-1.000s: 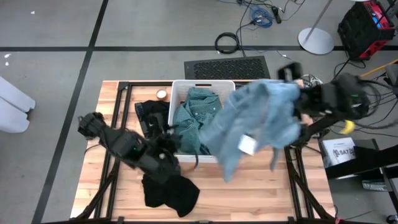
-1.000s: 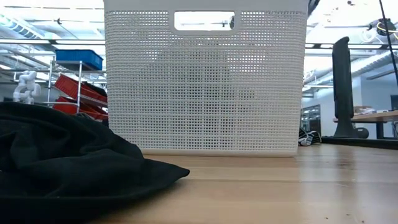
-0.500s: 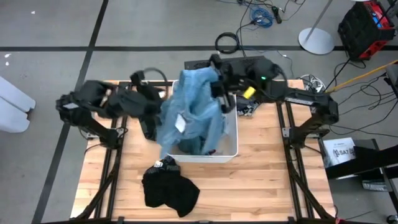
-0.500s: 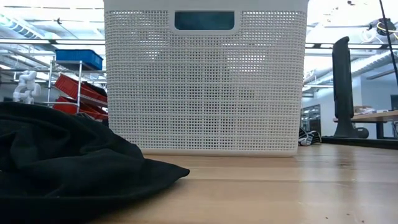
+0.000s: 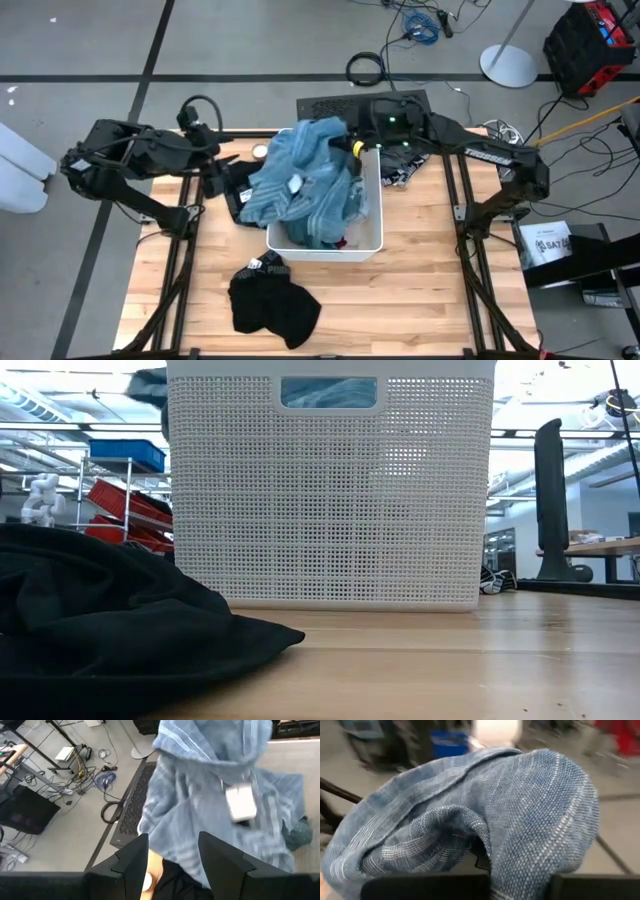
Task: Sort clothes
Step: Put the blue patterned shirt into the laundry bin
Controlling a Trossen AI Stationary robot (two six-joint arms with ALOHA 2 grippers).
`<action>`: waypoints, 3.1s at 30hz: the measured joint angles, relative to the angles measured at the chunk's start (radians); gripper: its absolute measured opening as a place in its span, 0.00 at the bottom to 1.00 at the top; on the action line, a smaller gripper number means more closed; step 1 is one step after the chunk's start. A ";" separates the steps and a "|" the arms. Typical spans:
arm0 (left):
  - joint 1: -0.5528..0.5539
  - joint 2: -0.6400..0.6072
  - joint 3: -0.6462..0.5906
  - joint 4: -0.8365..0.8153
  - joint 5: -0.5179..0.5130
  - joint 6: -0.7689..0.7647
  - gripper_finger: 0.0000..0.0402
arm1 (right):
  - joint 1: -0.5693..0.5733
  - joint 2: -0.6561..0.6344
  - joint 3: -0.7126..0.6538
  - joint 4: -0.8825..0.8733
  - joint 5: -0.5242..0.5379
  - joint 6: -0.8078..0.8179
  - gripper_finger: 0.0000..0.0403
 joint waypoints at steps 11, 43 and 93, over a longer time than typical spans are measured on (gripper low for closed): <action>0.000 -0.080 -0.080 0.132 -0.008 0.077 0.46 | 0.022 -0.264 0.002 -0.263 0.287 0.023 0.02; -0.001 -0.075 -0.081 0.331 0.070 0.156 0.46 | 0.100 0.340 -0.104 -0.260 0.390 -0.088 0.02; 0.000 -0.056 -0.081 0.331 0.107 0.138 0.46 | 0.030 0.417 0.250 -0.634 -0.082 0.011 0.54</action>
